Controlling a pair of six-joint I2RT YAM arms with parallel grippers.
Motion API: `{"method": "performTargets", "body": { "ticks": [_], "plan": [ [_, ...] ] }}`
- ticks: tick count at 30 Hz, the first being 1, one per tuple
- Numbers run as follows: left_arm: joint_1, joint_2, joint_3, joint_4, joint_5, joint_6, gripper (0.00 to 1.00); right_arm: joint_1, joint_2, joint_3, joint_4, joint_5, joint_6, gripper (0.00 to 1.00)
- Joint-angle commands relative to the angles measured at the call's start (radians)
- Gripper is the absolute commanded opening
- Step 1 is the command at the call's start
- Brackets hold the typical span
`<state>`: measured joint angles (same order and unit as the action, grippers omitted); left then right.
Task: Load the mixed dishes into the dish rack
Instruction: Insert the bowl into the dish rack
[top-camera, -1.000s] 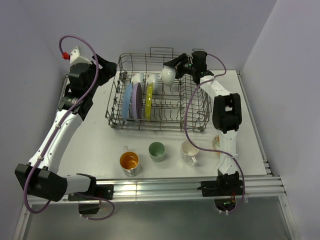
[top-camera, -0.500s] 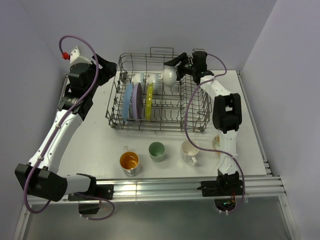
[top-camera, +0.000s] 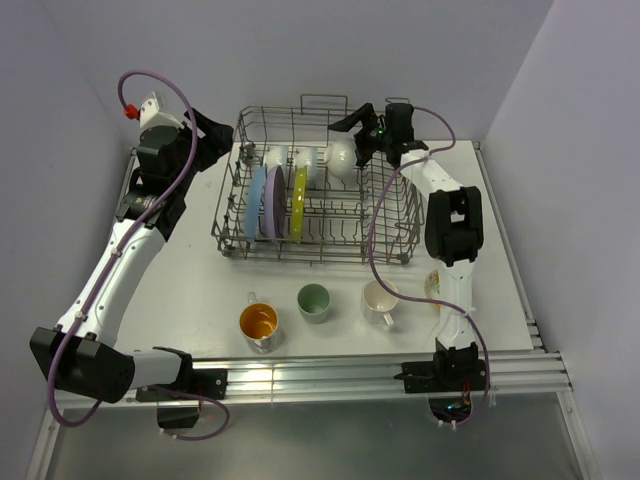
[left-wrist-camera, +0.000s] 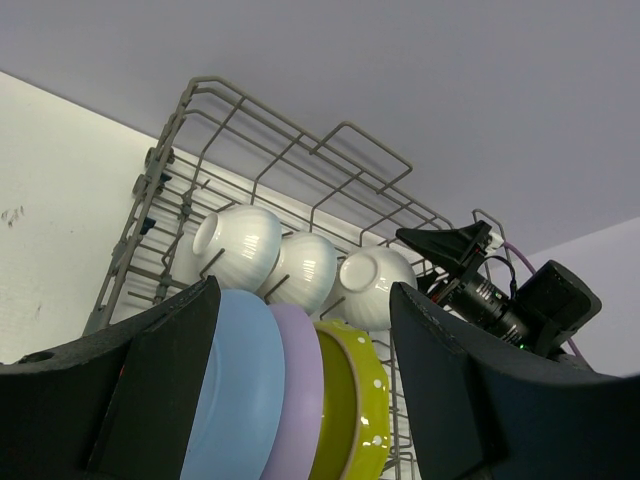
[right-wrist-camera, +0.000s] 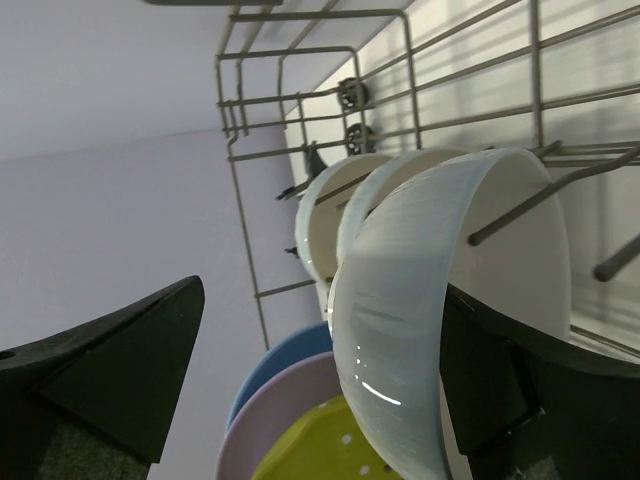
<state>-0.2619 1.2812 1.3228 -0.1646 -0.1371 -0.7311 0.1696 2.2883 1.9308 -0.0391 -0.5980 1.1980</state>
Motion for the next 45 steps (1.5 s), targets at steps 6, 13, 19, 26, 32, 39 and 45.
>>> {"method": "performTargets", "body": {
  "ticks": [6,13,19,26,32,39,45],
  "plan": [
    [0.003,-0.020,0.023,0.031,-0.004,-0.014,0.75,-0.032,0.074,0.039,-0.169,0.083,-0.057,1.00],
    [0.003,-0.020,0.021,0.034,-0.002,-0.014,0.75,-0.018,0.076,0.066,-0.225,0.116,-0.113,1.00],
    [0.003,-0.019,0.026,0.033,-0.001,-0.013,0.75,-0.018,0.063,0.085,-0.197,0.084,-0.146,1.00],
    [0.003,-0.034,0.019,0.034,-0.006,-0.004,0.76,-0.001,0.014,0.230,-0.329,0.265,-0.337,1.00],
    [0.003,-0.051,0.004,0.045,-0.009,0.009,0.76,0.013,-0.029,0.247,-0.360,0.288,-0.448,1.00],
    [0.004,-0.097,-0.034,0.060,-0.015,0.025,0.76,0.044,-0.136,0.206,-0.286,0.150,-0.641,1.00],
    [0.006,-0.183,-0.095,0.066,-0.053,0.041,0.79,0.057,-0.317,0.054,-0.153,-0.237,-1.042,1.00]
  ]
}}
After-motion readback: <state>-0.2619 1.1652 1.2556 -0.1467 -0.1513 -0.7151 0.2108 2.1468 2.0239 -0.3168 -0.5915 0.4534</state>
